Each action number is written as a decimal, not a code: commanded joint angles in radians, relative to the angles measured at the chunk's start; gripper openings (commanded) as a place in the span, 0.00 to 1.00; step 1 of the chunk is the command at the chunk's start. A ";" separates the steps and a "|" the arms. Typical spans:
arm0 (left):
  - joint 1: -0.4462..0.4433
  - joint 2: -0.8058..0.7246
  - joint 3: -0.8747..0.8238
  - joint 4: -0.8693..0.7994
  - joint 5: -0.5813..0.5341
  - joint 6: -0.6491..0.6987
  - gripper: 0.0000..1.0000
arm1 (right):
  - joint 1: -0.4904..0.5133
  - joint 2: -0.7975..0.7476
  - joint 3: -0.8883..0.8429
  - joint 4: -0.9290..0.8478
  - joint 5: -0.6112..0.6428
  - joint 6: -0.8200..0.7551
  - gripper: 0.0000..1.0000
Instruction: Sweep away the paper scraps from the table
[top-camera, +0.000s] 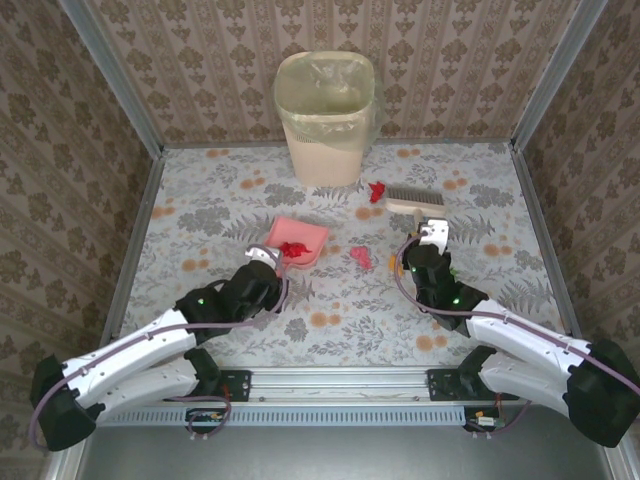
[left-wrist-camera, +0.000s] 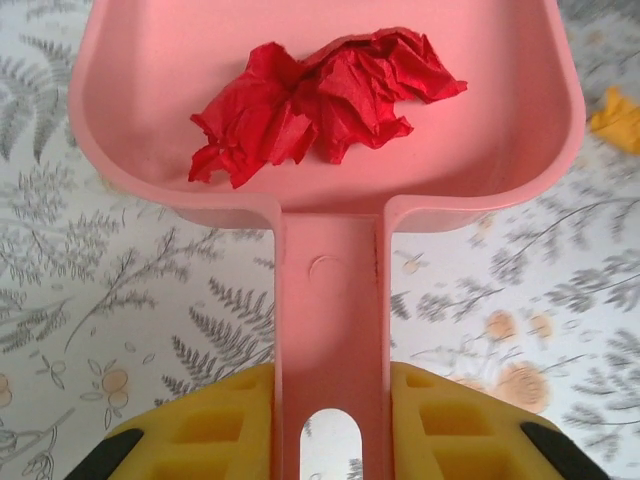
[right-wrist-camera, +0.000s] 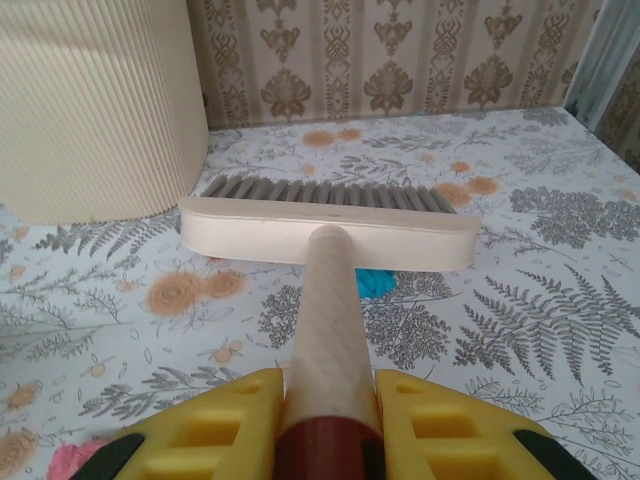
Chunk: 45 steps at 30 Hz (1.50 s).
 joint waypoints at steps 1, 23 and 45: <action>-0.021 0.026 0.126 -0.106 -0.033 -0.028 0.00 | -0.002 -0.012 -0.008 0.095 0.023 0.021 0.00; 0.160 0.711 1.245 -0.391 0.218 -0.051 0.00 | -0.005 0.026 0.016 0.045 0.013 0.037 0.00; 0.453 1.301 1.962 -0.223 0.692 -0.482 0.00 | -0.007 0.034 0.027 0.031 -0.007 0.026 0.00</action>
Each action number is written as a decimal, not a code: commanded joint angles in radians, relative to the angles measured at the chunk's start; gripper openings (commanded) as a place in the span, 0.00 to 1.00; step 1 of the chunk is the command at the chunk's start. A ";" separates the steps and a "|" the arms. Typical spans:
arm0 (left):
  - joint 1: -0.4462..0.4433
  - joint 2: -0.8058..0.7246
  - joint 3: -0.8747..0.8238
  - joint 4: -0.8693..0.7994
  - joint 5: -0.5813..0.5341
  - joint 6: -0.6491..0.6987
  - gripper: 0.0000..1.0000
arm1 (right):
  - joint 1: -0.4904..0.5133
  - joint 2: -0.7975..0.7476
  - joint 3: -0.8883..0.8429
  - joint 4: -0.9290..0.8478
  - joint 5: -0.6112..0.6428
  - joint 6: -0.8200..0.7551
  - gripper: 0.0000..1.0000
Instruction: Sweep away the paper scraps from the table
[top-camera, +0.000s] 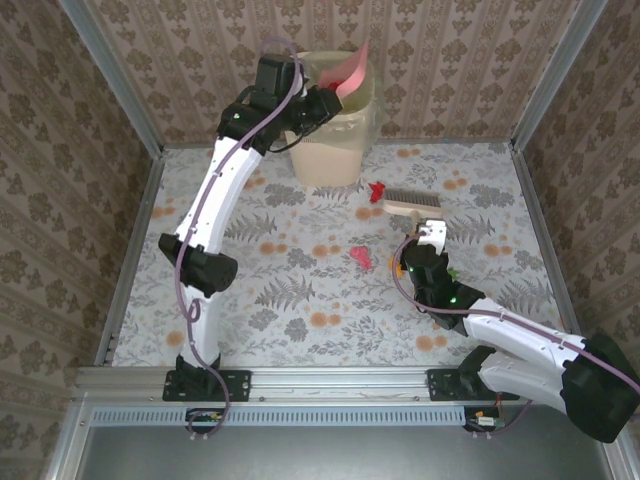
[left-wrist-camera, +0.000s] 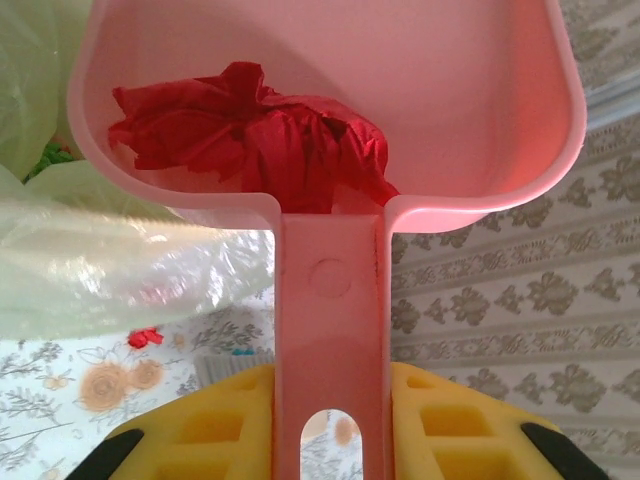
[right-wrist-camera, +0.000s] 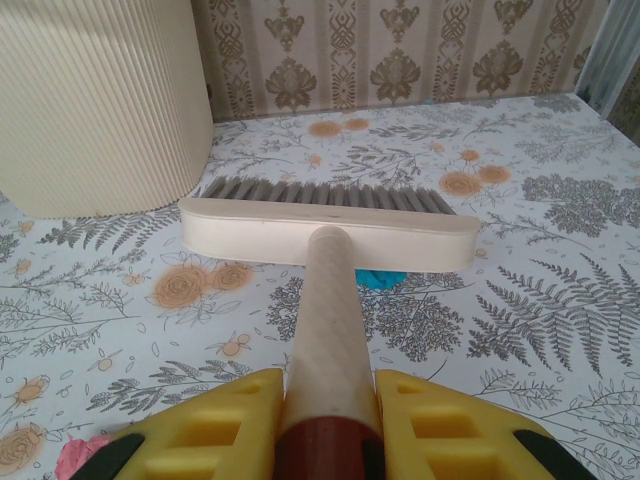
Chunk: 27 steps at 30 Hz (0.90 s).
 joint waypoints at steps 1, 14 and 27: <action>0.025 0.026 0.032 0.117 0.088 -0.137 0.00 | -0.006 0.005 0.033 0.017 0.003 0.006 0.00; 0.081 0.144 0.022 0.348 0.232 -0.366 0.00 | -0.006 0.029 0.040 0.018 -0.014 0.009 0.00; 0.082 0.108 -0.141 0.682 0.227 -0.571 0.00 | -0.006 0.040 0.045 0.017 -0.013 0.006 0.00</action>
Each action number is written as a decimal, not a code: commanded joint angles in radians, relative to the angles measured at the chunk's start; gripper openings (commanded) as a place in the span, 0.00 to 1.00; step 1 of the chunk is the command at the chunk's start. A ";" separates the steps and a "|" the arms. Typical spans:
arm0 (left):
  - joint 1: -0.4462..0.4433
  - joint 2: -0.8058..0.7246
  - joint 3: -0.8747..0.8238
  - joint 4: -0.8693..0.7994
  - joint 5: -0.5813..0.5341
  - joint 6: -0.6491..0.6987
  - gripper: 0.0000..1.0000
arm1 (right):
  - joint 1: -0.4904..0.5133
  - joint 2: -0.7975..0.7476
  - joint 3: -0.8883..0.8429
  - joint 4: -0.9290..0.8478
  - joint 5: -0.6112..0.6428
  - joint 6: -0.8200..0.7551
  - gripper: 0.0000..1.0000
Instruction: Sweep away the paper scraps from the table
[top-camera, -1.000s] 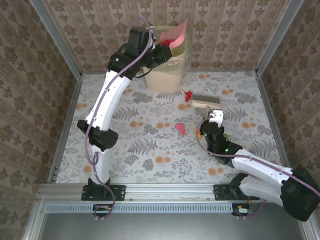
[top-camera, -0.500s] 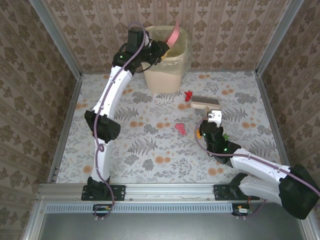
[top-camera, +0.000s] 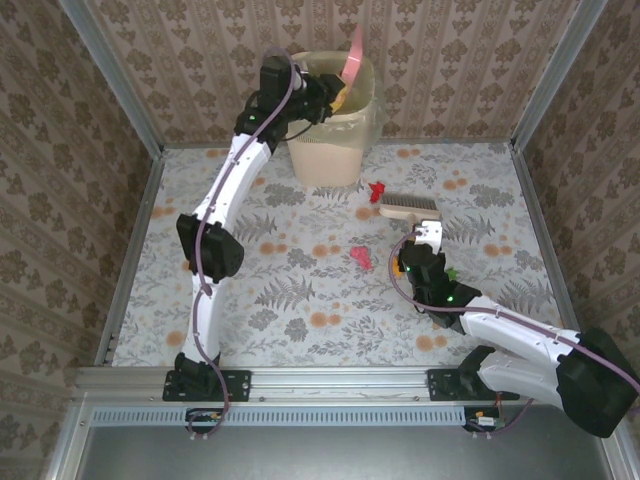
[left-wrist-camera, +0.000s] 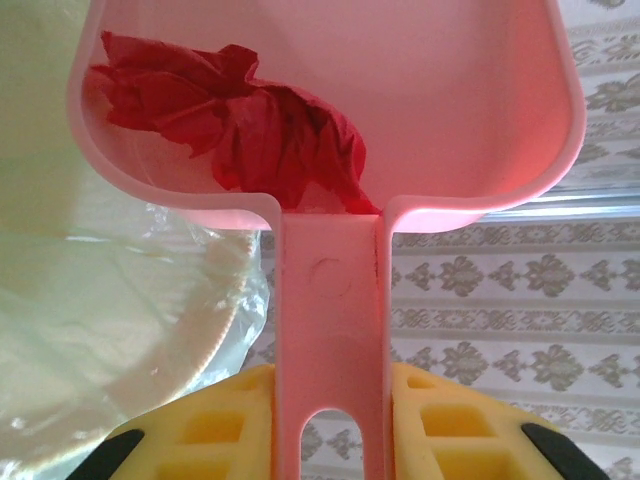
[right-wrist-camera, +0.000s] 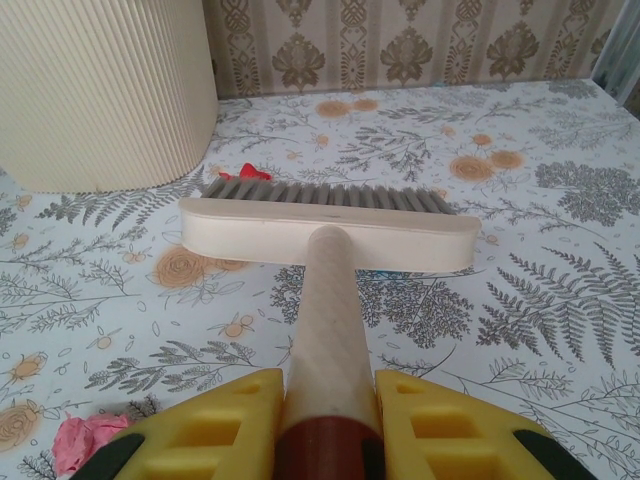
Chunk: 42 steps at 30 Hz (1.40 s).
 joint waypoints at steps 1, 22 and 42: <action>0.003 -0.057 -0.092 0.237 0.005 -0.123 0.00 | -0.006 0.006 0.041 0.021 0.011 0.006 0.00; -0.009 -0.097 -0.181 0.437 -0.008 -0.186 0.00 | -0.006 0.017 0.044 0.019 0.014 0.003 0.00; -0.055 -0.460 -0.542 0.362 0.182 0.209 0.00 | -0.006 0.021 0.050 -0.008 0.046 0.024 0.00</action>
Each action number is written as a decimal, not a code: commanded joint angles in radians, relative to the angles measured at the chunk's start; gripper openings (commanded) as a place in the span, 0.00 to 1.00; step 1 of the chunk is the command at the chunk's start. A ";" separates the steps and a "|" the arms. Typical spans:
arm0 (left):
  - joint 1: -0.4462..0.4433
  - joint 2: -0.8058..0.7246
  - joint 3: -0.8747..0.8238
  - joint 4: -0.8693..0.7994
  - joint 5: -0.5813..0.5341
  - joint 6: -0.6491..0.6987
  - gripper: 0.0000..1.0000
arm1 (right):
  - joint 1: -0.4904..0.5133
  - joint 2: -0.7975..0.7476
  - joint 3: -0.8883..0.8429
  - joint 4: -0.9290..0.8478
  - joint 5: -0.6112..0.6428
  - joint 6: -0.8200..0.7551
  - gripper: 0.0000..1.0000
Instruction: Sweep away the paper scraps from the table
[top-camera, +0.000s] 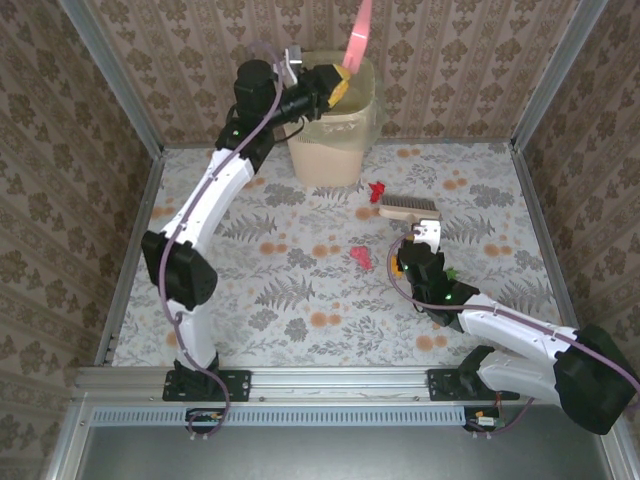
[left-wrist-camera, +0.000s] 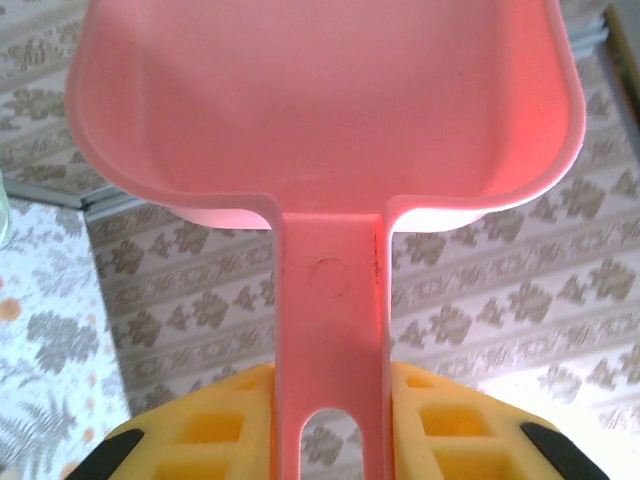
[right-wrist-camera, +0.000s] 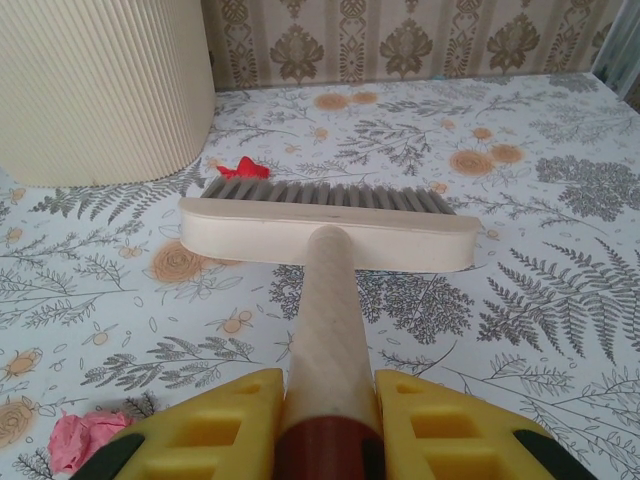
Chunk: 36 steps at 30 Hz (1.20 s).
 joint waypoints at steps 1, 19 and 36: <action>-0.024 -0.107 -0.096 -0.021 0.055 0.171 0.00 | -0.006 -0.001 0.036 0.006 0.048 0.014 0.00; -0.220 -0.655 -0.767 -0.176 -0.436 0.681 0.00 | -0.018 -0.083 0.007 -0.013 0.086 0.051 0.00; -0.302 -0.917 -1.289 -0.392 -0.845 0.770 0.00 | -0.030 -0.094 -0.004 -0.021 0.097 0.083 0.00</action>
